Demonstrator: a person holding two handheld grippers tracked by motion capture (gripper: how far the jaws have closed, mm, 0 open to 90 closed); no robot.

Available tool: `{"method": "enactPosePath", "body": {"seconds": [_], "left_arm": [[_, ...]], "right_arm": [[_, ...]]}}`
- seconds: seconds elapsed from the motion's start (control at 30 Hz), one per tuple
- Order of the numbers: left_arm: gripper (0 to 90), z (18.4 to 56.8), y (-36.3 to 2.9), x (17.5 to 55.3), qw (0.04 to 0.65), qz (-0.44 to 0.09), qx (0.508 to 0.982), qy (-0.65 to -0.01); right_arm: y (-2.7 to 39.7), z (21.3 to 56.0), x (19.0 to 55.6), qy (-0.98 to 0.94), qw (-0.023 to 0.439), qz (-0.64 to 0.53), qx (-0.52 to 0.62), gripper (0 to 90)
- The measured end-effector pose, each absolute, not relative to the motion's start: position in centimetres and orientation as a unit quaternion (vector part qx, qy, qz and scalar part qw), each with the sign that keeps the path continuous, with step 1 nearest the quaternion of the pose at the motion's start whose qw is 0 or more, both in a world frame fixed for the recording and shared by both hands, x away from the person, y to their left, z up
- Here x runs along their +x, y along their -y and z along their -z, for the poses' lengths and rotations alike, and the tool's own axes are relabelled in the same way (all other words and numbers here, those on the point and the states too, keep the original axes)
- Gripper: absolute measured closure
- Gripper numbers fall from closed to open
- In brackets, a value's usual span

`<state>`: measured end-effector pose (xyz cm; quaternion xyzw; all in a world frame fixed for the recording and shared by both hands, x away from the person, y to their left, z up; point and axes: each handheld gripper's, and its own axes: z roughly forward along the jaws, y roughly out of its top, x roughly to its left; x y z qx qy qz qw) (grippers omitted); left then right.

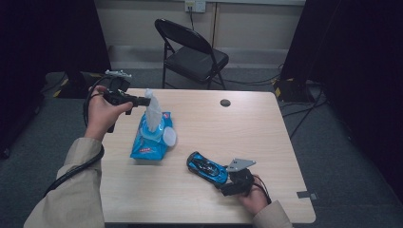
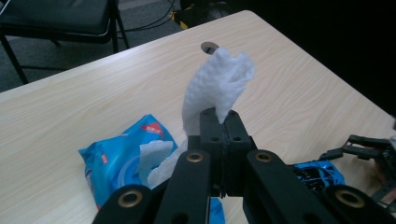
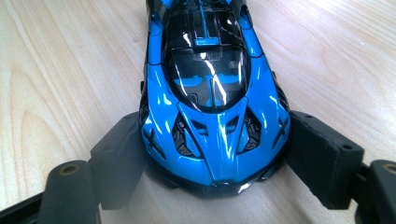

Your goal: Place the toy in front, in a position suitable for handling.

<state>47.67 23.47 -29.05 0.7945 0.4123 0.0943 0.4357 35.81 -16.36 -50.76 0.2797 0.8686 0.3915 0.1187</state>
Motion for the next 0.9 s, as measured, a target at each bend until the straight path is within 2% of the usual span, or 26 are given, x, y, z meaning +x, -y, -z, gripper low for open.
{"method": "enactPosePath", "body": {"seconds": [0.33,0.9], "left_arm": [[89.9,28.1,-21.9,45.6,0.444,-0.084,0.809,-0.376],[89.9,29.5,-19.4,42.0,0.454,-0.053,0.822,-0.34]], "right_arm": [[16.4,50.8,35.8,-0.869,0.119,-0.391,0.28,23.5],[16.4,50.8,35.8,-0.869,0.118,-0.391,0.28,23.5]]}}
